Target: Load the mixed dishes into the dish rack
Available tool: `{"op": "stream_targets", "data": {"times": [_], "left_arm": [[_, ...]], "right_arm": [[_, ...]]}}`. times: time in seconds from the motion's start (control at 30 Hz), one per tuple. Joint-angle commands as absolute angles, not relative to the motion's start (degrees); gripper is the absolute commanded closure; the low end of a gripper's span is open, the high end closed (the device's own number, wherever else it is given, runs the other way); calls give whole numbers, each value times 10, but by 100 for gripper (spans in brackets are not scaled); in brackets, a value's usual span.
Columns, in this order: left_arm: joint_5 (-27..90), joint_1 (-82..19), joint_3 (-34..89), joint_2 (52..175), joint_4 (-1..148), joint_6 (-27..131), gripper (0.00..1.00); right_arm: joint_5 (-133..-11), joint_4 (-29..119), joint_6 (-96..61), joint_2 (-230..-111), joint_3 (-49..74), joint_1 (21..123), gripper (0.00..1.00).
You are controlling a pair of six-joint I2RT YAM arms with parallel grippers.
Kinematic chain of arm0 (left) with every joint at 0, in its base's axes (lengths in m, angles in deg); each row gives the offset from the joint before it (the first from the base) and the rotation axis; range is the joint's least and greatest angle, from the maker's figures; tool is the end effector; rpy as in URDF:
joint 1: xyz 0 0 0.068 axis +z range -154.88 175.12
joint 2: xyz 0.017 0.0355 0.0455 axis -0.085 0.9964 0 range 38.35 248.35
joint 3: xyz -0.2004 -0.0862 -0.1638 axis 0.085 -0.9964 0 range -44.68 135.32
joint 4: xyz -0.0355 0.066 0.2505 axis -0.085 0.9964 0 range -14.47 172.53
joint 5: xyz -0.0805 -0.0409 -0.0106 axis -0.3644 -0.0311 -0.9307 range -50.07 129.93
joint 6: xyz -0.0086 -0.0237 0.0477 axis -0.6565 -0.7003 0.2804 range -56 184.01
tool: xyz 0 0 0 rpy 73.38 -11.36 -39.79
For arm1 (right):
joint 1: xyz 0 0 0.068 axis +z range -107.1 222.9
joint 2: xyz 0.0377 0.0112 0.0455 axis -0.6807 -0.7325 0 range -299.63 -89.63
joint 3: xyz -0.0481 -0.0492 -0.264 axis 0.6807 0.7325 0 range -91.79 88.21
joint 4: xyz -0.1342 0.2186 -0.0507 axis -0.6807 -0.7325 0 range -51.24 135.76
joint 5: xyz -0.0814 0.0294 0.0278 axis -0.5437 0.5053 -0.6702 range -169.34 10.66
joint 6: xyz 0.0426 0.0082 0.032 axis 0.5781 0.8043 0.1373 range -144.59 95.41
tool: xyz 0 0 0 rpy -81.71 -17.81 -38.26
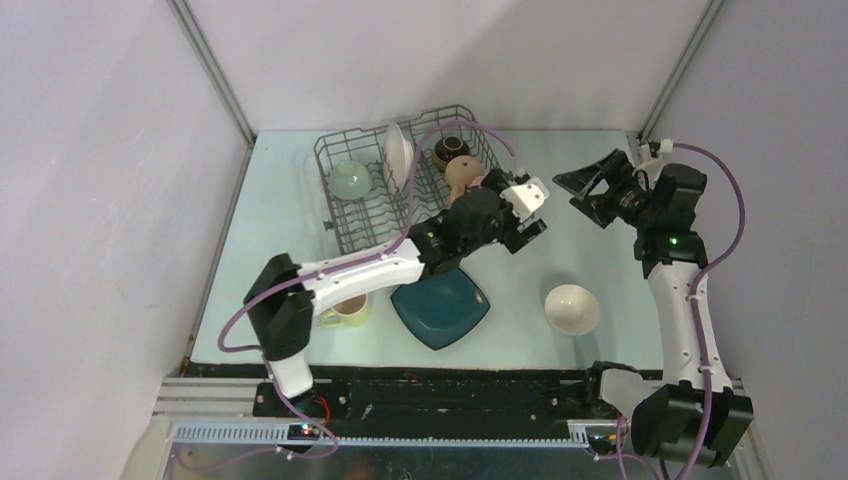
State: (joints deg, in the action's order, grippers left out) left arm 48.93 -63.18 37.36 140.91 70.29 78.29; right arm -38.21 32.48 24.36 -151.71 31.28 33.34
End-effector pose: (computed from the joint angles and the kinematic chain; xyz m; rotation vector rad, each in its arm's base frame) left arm 0.2323 -0.3657 0.3125 1.0051 1.5560 -0.3941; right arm 0.2420 -0.0170 0.3527 0.4813 1.9129 1.1352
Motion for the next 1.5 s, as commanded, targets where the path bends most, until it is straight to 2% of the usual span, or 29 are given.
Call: {"op": "stream_targets", "data": {"times": [0.0, 0.13, 0.27, 0.47, 0.67, 0.83, 0.97, 1.13, 1.47], "left_arm": [[575, -628, 366, 1334, 694, 797, 0], [584, -637, 316, 1267, 696, 761, 0], [650, -635, 217, 1169, 728, 664, 0], [703, -584, 143, 984, 956, 521, 0], [692, -519, 60, 873, 1051, 402, 0], [658, -457, 12, 804, 1113, 317, 0], [653, -416, -14, 765, 1159, 258, 0], [647, -374, -27, 744, 1221, 188, 0], [569, -334, 0, 771, 1262, 243, 0]], "right_arm": [[-413, 272, 183, -1484, 313, 322, 5], [-455, 242, 158, -1454, 330, 322, 1], [-522, 206, 129, -1404, 362, 334, 1], [-674, 158, 120, -1342, 421, 368, 1], [-801, 120, 156, -1345, 454, 423, 1], [-853, 109, 181, -1374, 458, 473, 0], [-869, 101, 191, -1392, 458, 478, 1], [-884, 85, 197, -1422, 458, 481, 14], [-953, 63, 232, -1499, 458, 547, 16]]}}
